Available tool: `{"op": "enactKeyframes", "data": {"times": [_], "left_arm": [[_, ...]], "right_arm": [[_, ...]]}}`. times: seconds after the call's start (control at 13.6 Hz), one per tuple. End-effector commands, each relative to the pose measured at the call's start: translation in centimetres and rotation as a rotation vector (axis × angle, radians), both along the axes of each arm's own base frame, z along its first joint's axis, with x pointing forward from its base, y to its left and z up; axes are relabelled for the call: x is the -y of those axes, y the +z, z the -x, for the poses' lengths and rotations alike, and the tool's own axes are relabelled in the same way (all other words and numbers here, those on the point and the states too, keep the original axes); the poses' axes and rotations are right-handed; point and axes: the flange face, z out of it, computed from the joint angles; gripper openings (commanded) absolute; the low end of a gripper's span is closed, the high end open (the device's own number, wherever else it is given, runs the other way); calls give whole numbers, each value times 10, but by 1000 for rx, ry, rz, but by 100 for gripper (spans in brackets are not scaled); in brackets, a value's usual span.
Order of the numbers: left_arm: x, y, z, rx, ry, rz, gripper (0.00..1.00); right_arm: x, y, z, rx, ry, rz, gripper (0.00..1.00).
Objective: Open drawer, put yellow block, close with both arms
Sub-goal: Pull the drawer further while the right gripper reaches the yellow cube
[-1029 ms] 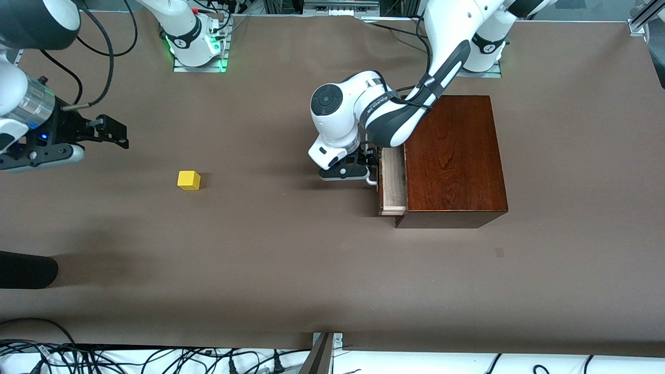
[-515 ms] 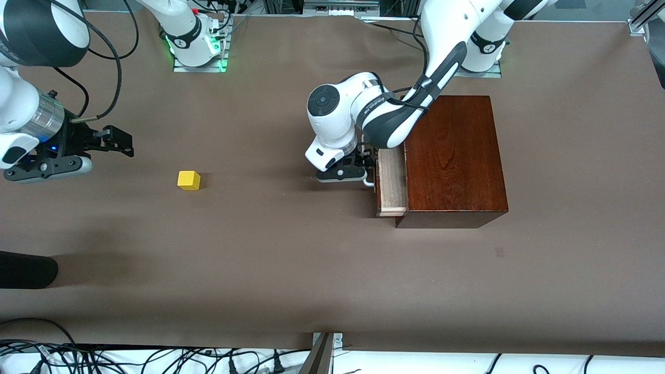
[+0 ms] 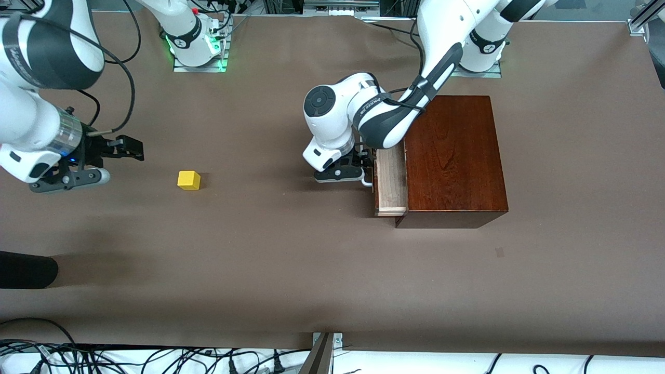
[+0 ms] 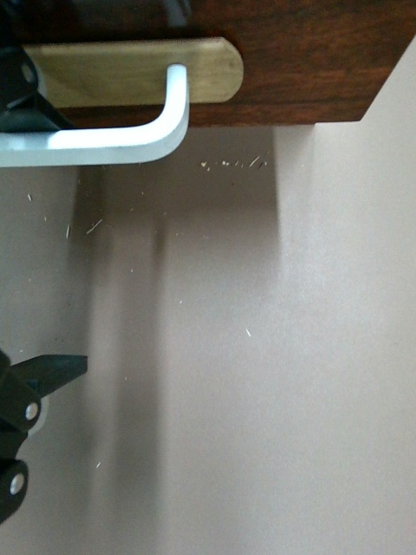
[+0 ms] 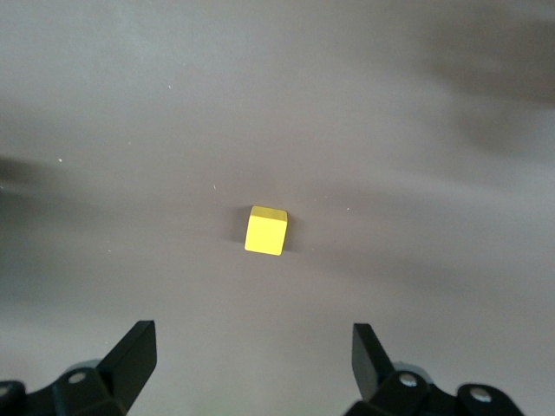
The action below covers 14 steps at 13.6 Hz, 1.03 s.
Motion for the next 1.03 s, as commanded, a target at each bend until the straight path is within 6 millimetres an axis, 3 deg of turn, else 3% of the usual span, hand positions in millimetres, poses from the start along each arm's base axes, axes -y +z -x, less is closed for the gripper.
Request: {"op": "enactKeyframes", "data": {"times": [0.0, 0.44, 0.74, 0.96], "left_arm": [[37, -30, 8, -4, 58, 125, 100], [21, -17, 0, -2, 47, 68, 100], [25, -18, 11, -35, 8, 29, 100], [30, -6, 14, -30, 4, 35, 100]], "right_arm": [[-1, -23, -4, -13, -17, 26, 100], [-2, -47, -5, -12, -38, 31, 100], [-3, -101, 3, 18, -75, 28, 100], [-2, -139, 11, 42, -83, 17, 100]]}}
